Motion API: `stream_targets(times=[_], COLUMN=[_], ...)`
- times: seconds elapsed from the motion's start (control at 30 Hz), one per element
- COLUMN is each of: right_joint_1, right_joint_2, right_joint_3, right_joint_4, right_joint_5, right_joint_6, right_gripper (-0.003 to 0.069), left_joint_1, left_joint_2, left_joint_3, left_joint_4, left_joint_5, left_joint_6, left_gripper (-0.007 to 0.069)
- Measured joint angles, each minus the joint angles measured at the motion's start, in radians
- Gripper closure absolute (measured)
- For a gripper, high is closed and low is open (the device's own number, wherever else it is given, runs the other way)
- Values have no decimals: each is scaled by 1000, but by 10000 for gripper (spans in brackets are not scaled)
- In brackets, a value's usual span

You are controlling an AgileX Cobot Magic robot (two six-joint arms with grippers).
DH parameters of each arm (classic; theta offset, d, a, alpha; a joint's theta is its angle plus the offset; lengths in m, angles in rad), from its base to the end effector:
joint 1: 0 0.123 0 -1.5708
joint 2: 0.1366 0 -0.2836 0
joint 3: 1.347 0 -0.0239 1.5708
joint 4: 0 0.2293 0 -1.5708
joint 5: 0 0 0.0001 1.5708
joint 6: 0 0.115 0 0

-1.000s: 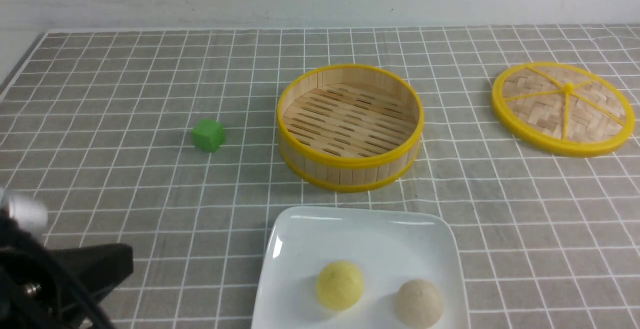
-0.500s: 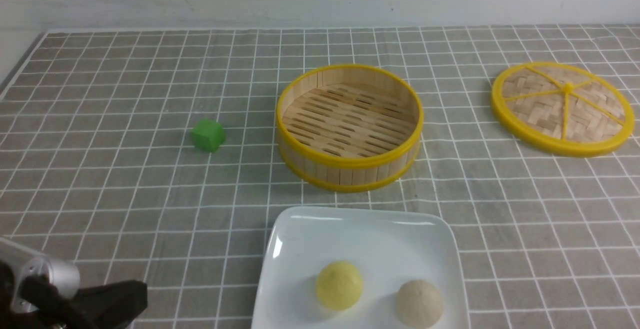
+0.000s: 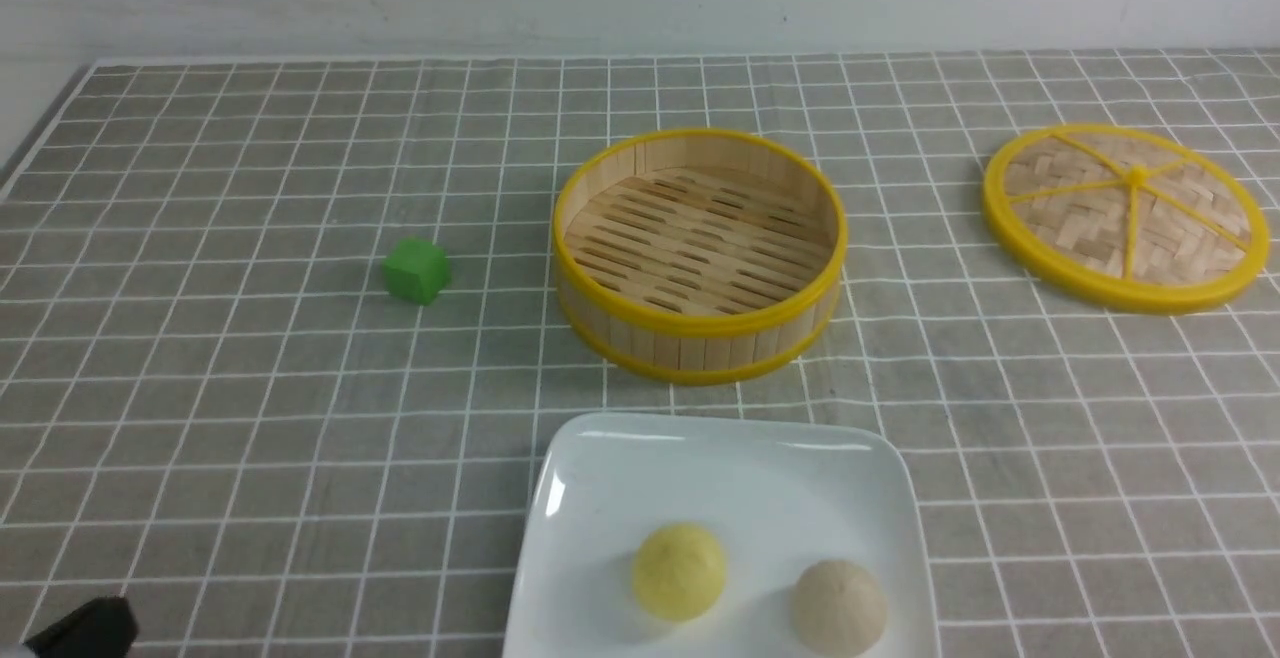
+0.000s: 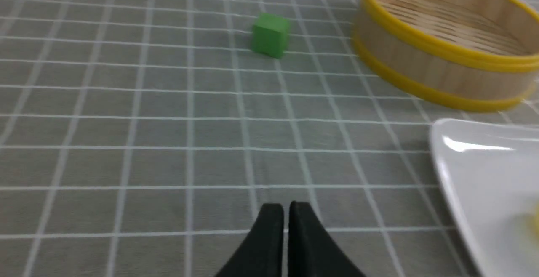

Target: Put the steamed buns into the plate on the grey tablecloth.

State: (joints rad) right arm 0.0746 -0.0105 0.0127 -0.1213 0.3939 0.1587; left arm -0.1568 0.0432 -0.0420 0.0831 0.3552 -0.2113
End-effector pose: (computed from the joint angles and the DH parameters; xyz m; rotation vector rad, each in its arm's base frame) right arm 0.0548 -0.0013 0.1672 0.0057 1.8769 0.0397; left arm 0.0580 -0.0058 0.1867 0.0013 1.8424 -0.1767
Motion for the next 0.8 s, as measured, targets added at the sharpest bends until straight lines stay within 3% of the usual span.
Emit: stream_targets(times=[0.1,0.23,0.8], right_joint_1=[0,0,0], right_joint_2=[0,0,0], right_joint_3=[0,0,0], right_joint_4=[0,0,0], right_joint_5=[0,0,0], right_joint_6=[0,0,0], right_gripper=[574,570,547], left_joint_1=[109,172,131], left_joint_2=[-49,-55,-56], left_joint_3=[49,68,68], left_joint_4=[-5,-3,21], left_joint_5=[10,6,13], left_joint_6=[7,9,12], left_gripper=[574,573,556])
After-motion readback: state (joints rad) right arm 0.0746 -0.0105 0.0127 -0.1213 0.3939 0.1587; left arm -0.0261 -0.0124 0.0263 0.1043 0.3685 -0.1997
